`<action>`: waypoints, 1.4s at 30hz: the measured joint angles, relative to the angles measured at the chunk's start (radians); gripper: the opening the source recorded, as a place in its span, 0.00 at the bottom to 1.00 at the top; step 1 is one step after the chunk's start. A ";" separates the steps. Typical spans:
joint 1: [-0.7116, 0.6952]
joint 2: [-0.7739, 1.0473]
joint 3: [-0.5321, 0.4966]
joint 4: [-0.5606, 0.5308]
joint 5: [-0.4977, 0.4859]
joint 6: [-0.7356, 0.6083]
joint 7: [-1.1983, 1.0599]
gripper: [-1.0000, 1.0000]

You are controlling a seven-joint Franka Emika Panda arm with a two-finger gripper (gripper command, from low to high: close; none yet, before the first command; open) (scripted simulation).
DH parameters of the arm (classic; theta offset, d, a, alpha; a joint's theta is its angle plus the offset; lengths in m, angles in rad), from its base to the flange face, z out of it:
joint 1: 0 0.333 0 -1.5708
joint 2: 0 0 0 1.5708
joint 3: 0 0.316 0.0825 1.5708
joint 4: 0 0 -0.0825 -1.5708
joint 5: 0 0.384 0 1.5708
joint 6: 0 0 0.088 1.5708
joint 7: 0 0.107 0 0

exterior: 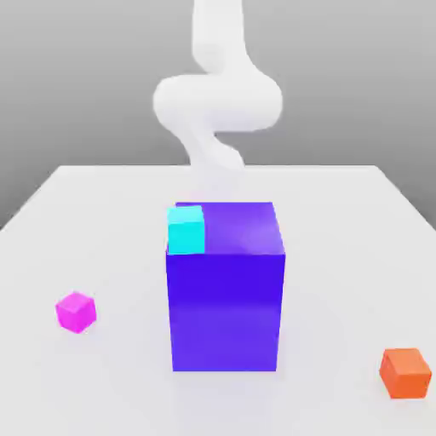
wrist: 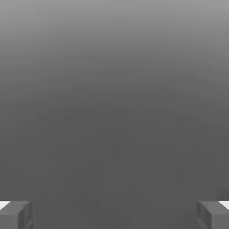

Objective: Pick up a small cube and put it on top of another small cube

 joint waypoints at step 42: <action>-0.651 0.992 -0.031 -0.441 0.081 0.703 1.130 0.00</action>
